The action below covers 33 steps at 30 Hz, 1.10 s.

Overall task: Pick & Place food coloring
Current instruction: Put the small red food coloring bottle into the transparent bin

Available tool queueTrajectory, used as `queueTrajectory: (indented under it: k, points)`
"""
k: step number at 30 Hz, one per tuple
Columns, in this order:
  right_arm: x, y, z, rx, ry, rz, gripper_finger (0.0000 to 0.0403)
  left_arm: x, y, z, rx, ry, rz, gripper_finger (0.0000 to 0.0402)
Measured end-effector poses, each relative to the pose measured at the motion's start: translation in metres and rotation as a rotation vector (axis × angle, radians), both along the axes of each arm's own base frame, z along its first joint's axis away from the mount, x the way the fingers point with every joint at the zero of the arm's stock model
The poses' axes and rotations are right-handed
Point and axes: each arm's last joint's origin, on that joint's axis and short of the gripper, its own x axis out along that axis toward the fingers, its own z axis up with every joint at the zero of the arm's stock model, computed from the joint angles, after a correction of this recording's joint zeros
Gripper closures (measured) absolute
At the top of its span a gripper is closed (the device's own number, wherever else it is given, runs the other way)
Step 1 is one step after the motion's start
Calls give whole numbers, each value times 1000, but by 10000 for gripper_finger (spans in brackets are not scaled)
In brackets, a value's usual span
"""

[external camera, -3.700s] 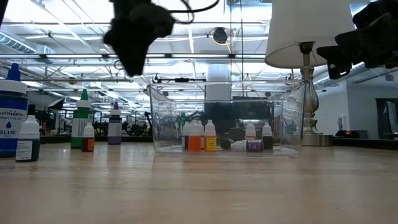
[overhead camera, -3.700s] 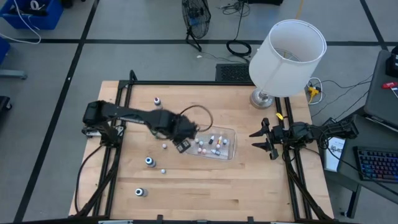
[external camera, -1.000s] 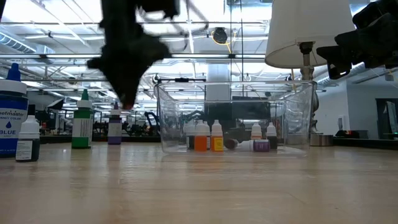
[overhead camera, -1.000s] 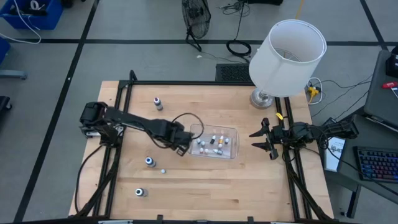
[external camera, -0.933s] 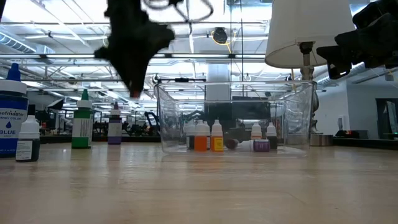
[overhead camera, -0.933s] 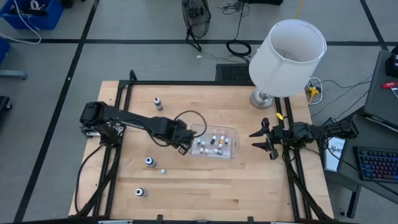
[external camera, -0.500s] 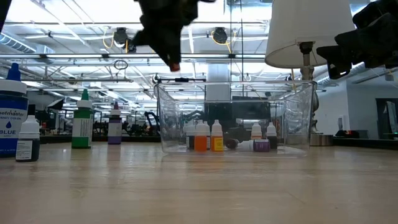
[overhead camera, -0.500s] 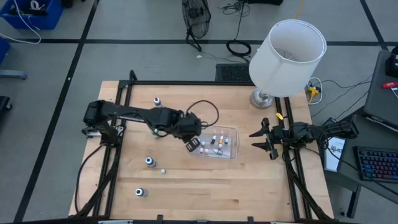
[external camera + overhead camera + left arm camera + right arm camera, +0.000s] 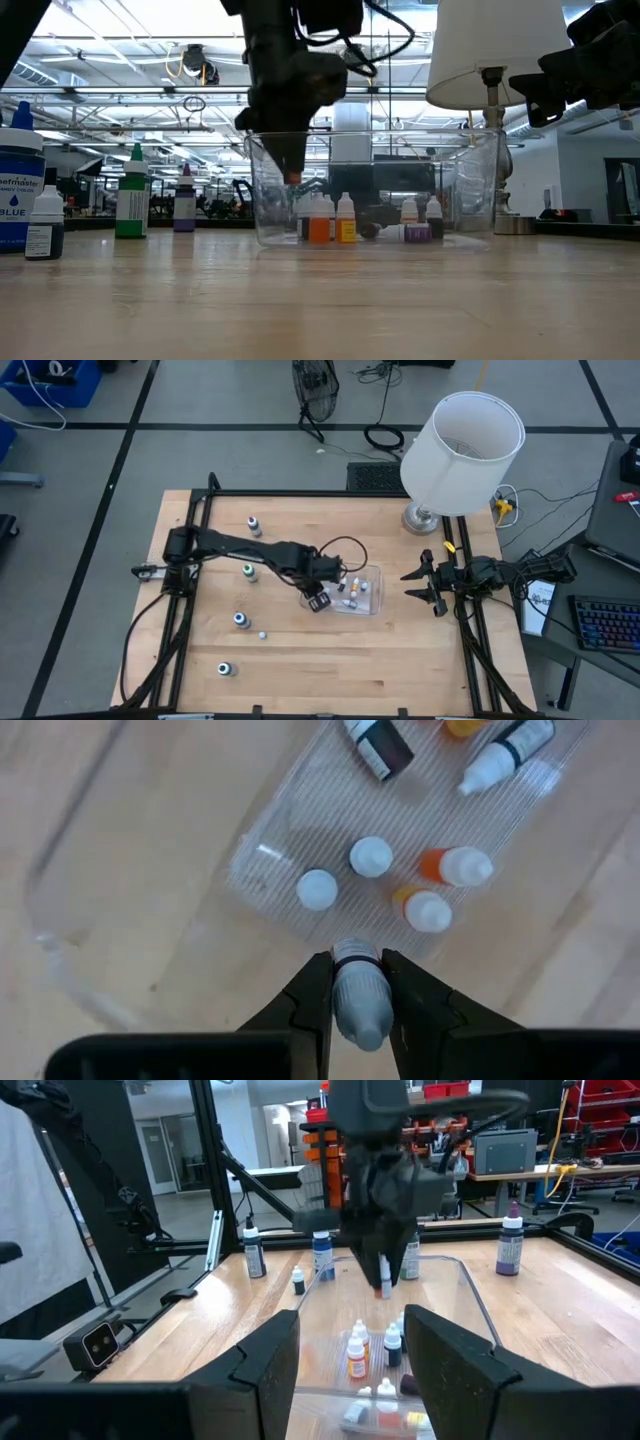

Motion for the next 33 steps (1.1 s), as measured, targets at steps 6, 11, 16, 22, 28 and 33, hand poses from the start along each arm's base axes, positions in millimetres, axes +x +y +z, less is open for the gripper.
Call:
queueTrajectory:
  k: [6,11,16,22,28,33]
  points:
    - [0,0,0,0,0,0,234,6,1,-19,-10,44,-7,331]
    - [0,0,0,0,-1,0,234,10,3,-30,-29,62,-15,331]
    - [0,0,0,0,0,0,234,10,3,-31,-28,64,-8,314]
    - [0,0,0,0,0,0,234,10,3,-32,-33,65,5,290]
    - [0,0,0,0,0,0,234,11,3,-30,-47,57,6,286]
    - [0,0,0,0,0,0,234,7,5,-23,-58,48,10,285]
